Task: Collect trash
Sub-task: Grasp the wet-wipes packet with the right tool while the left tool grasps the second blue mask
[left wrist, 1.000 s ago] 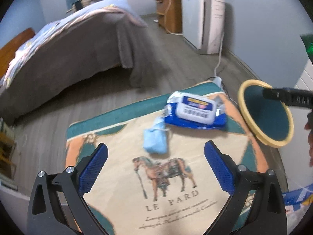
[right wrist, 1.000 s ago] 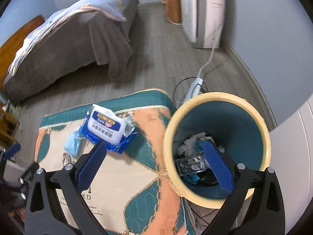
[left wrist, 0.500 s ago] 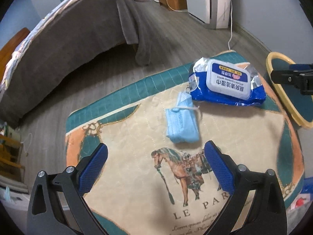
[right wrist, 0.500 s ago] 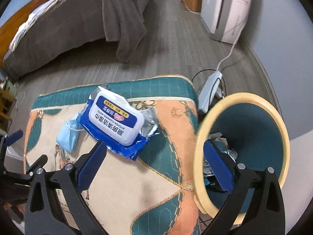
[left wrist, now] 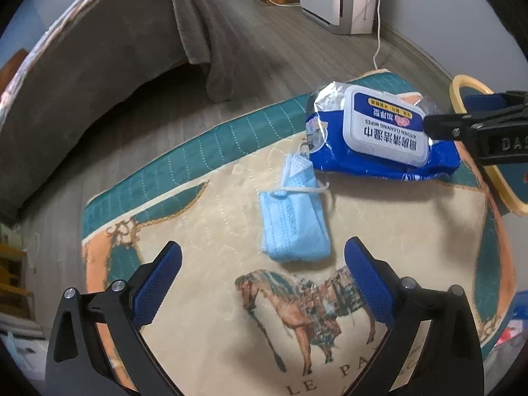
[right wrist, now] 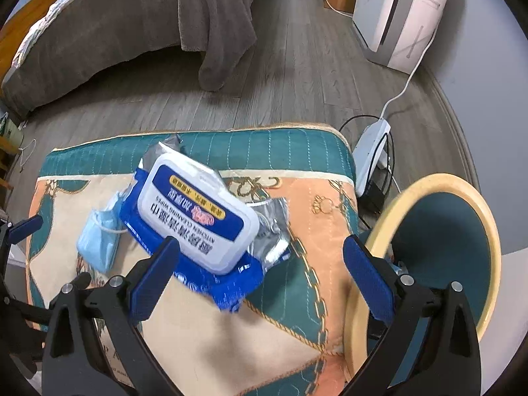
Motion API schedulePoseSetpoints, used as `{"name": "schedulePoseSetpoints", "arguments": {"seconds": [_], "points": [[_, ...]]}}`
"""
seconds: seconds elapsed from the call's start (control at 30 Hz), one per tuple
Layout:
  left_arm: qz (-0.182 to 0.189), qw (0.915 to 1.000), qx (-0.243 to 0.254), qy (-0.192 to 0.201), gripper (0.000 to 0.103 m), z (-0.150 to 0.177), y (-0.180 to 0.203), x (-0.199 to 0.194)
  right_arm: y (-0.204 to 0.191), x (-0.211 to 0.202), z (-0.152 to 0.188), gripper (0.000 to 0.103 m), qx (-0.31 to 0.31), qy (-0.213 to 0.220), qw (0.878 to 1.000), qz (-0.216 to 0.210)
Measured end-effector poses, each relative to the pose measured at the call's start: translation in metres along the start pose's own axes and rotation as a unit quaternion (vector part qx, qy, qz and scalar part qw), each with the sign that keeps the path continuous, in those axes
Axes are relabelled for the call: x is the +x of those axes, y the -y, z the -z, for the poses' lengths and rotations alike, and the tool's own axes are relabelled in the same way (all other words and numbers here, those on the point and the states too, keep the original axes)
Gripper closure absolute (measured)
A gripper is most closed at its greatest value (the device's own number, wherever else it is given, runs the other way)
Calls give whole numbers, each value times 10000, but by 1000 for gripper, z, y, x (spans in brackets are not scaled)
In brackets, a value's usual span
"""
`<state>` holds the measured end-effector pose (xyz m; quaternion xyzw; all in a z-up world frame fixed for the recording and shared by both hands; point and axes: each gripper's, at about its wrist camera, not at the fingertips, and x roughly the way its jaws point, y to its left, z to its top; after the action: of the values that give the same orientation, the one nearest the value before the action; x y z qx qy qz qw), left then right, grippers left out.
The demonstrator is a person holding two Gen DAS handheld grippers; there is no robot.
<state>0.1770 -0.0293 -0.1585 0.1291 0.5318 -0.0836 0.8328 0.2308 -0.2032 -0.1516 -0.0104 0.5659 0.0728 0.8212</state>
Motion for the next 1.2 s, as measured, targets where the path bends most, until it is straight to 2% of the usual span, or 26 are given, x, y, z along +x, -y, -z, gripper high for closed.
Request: {"name": "schedulePoseSetpoints", "arguments": {"seconds": [0.27,0.53,0.63,0.7,0.77,0.83,0.87,0.9,0.93,0.97,1.0,1.03,1.2], "points": [[349,9993,-99,-78,7,-15,-6,16,-14,20,-20,6,-193,81,9998,-32],[581,9978,81,-324,12,-20,2,33,-25,32,-31,6,-344,176,9988,-308],[672,9963,120,-529,29,-17,2,39,-35,34,-30,6,-503,205,9981,-295],[703,9951,126,-688,47,-14,2,43,-38,35,-28,6,-611,192,9976,-280],[721,9941,144,-801,56,-11,3,45,-41,35,-23,9,-704,91,9971,-268],[654,9945,186,-799,59,-9,3,41,-45,34,-18,27,-823,14,9963,-229],[636,9947,186,-782,60,-9,3,39,-46,32,-17,32,-846,-4,9962,-229],[624,9950,160,-765,61,-8,2,36,-45,29,-16,45,-811,-19,9964,-249],[615,9952,131,-756,62,-7,1,33,-43,26,-15,63,-708,-49,9970,-311],[606,9953,99,-746,63,-6,0,31,-39,24,-13,71,-569,-101,9975,-395],[585,9956,58,-733,64,-4,-2,27,-34,23,-10,94,-421,-196,9977,-489],[561,9958,39,-723,65,-3,-3,25,-31,23,-7,101,-319,-315,9976,-533],[530,9961,10,-698,69,8,-3,11,-27,13,10,101,-175,-451,9951,-857]]}}
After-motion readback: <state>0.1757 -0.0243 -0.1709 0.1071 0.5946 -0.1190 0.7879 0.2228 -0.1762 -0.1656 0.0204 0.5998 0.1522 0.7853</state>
